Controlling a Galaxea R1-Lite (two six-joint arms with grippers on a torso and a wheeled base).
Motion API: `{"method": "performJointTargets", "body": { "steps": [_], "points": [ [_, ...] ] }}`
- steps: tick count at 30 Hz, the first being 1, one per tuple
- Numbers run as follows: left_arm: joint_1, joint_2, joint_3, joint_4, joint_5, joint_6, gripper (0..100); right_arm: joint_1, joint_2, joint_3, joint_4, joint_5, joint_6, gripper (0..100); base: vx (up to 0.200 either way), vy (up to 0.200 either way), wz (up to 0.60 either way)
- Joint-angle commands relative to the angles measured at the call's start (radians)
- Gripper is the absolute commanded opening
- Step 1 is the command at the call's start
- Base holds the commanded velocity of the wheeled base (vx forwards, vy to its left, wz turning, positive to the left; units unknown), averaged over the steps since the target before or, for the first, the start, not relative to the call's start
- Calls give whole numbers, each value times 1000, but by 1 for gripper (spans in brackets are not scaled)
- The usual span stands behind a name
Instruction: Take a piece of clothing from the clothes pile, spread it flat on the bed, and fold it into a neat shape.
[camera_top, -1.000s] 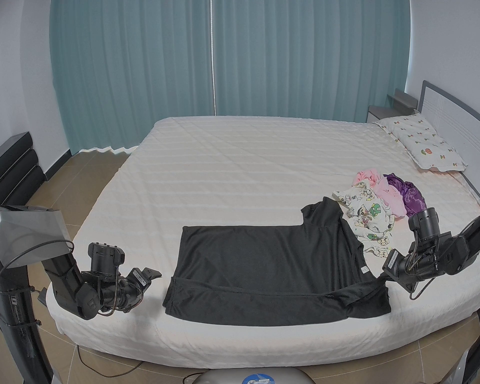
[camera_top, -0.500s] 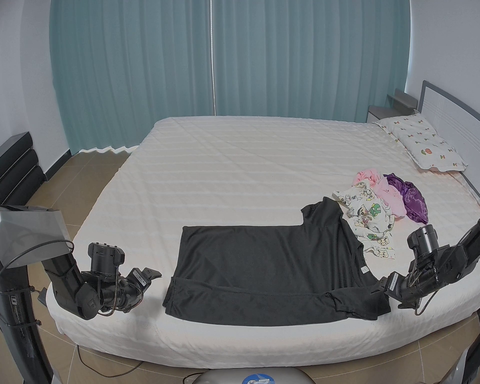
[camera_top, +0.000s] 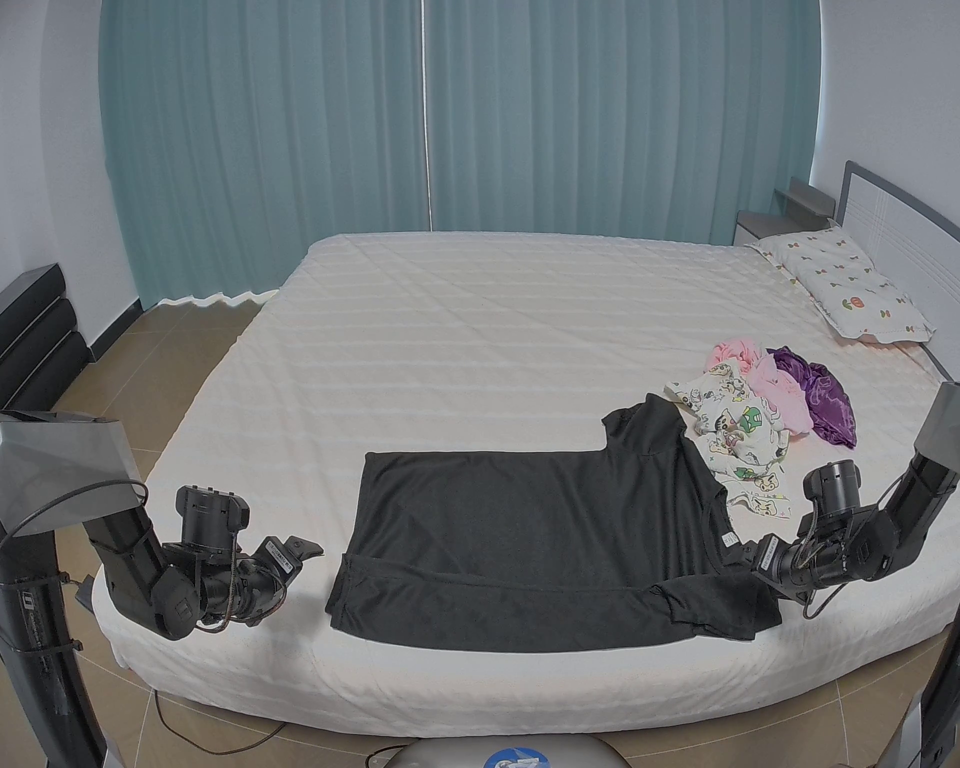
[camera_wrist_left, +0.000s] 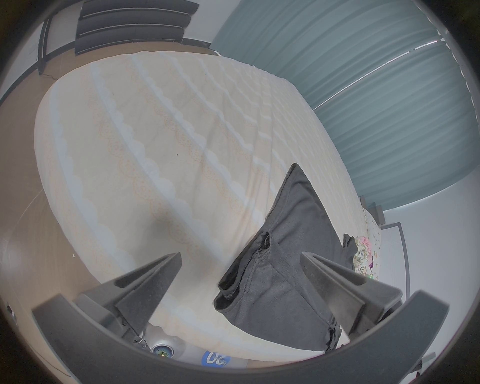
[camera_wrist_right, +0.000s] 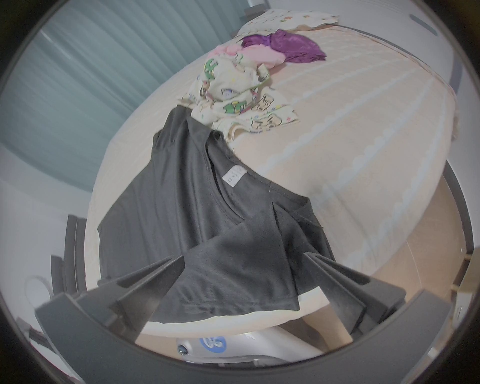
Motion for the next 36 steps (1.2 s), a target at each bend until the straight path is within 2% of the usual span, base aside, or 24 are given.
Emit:
{"method": "performJointTargets", "body": {
  "steps": [1, 4, 10, 11, 26, 36],
  "points": [
    [0, -1, 0, 0, 0, 0, 100, -40, 104, 8, -57, 41, -41, 100, 0, 0, 0],
    [0, -1, -1, 0, 0, 0, 100, -44, 129, 14, -109, 66, -49, 100, 0, 0, 0],
    [-2, 1, -1, 0, 0, 0, 100, -55, 158, 12, -192, 72, -51, 100, 0, 0, 0],
    [-2, 1, -1, 0, 0, 0, 100, -54, 159, 12, -195, 72, -51, 0, 0, 0, 0],
    [-2, 1, -1, 0, 0, 0, 100, -86, 152, 2, -203, 61, -41, 0, 0, 0, 0],
    [-2, 1, -1, 0, 0, 0, 100, -101, 161, 45, -345, 72, -38, 0, 0, 0, 0]
  ]
}}
